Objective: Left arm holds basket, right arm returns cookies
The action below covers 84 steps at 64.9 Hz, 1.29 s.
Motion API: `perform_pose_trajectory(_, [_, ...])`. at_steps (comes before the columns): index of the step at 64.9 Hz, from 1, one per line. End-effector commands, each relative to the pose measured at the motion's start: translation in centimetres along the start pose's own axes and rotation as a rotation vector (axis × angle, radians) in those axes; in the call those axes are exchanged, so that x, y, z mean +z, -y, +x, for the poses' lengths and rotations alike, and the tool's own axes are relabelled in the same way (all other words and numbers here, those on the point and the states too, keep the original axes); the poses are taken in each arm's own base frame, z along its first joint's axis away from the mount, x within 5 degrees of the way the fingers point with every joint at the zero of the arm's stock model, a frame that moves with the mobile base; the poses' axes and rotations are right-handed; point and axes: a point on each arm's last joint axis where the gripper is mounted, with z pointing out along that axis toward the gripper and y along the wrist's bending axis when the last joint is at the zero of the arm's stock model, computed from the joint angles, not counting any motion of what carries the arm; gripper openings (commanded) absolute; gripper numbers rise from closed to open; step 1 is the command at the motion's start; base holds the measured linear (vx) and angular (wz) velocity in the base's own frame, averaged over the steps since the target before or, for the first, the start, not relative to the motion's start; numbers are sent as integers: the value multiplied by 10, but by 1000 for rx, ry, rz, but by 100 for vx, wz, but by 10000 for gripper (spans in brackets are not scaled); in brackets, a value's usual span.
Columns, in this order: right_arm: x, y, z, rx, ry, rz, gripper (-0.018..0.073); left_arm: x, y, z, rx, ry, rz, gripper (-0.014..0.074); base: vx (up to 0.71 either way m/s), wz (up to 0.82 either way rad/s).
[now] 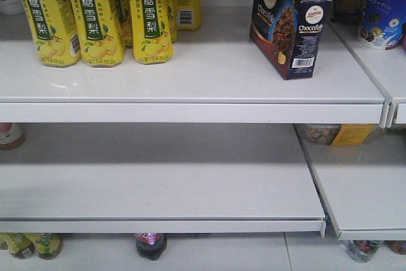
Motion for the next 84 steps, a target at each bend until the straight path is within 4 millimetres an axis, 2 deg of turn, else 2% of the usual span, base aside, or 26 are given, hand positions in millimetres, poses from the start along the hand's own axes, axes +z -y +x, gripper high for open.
perform_pose_trajectory(1, [0,-2,-13,-15,70,-16,-8,-4,2,-18,29,147,11,-6,0,0])
perform_pose_trajectory(41, [-1,0,-14,-51,80,0,-8,-4,2,-18,29,147,11,-6,0,0])
perform_pose_trajectory(61, [-3,8,-12,82,76,240,-8,-4,2,-18,29,147,11,-6,0,0])
perform_pose_trajectory(67, [0,10,-7,50,95,283,-8,-4,2,-18,29,147,11,-6,0,0])
perform_pose_trajectory(84, [6,10,27,60,224,295,-8,-4,2,-18,29,147,11,-6,0,0])
